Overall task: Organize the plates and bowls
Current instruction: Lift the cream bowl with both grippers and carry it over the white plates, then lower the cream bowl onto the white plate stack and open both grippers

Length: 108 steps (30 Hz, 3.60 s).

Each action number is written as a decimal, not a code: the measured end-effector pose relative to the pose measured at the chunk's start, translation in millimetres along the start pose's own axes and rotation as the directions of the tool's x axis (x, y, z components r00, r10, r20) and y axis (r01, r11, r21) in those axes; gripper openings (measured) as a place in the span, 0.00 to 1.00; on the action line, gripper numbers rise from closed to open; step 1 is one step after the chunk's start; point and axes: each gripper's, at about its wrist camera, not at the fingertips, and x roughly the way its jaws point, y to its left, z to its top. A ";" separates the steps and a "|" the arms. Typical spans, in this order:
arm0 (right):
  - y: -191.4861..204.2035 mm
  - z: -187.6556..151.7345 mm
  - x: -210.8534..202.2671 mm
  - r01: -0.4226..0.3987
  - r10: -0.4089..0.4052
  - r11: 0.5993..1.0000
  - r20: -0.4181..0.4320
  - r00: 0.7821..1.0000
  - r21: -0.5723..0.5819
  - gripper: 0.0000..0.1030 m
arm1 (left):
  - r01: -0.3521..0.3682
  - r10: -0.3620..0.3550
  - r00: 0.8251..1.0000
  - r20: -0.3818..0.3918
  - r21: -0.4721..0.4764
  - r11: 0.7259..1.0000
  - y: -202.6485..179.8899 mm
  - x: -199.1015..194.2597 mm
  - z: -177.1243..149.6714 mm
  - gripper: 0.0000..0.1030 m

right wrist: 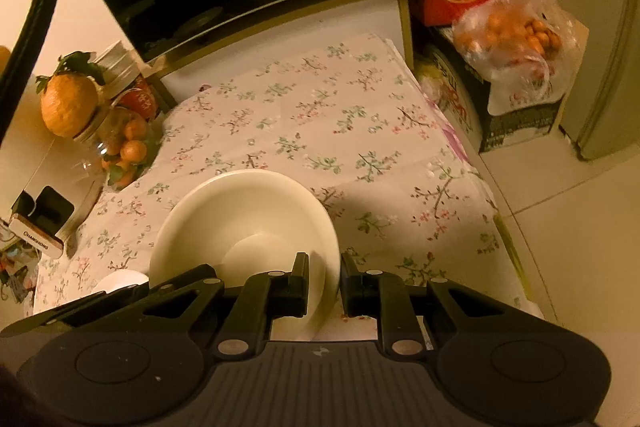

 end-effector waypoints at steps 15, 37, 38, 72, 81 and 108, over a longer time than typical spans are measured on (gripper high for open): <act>43.3 2.9 -5.1 -0.031 0.038 0.995 0.071 0.997 -0.100 0.15 | -0.059 0.061 0.997 0.039 -0.056 0.997 30.2 -21.6 2.3 0.11; 108.2 -13.2 8.8 -0.126 0.137 0.970 0.038 0.990 -0.207 0.11 | -0.152 0.157 0.987 0.030 -0.143 0.978 87.6 -43.8 -6.6 0.11; 109.5 -13.6 9.7 -0.131 0.141 0.969 0.035 0.989 -0.209 0.11 | -0.156 0.161 0.987 0.028 -0.146 0.977 89.2 -44.6 -7.8 0.11; 162.0 -51.4 52.0 -0.149 0.091 0.930 -0.181 0.979 -0.337 0.12 | -0.203 0.174 0.974 -0.142 -0.228 0.952 144.4 -29.8 -36.8 0.11; 164.0 -51.5 53.8 -0.161 0.100 0.930 -0.192 0.976 -0.331 0.13 | -0.211 0.177 0.972 -0.158 -0.239 0.948 146.6 -29.2 -40.0 0.13; 156.2 -50.3 26.6 -0.216 0.177 0.929 -0.150 0.973 -0.299 0.30 | -0.299 0.299 0.954 -0.027 -0.158 0.941 141.0 -61.3 -42.9 0.51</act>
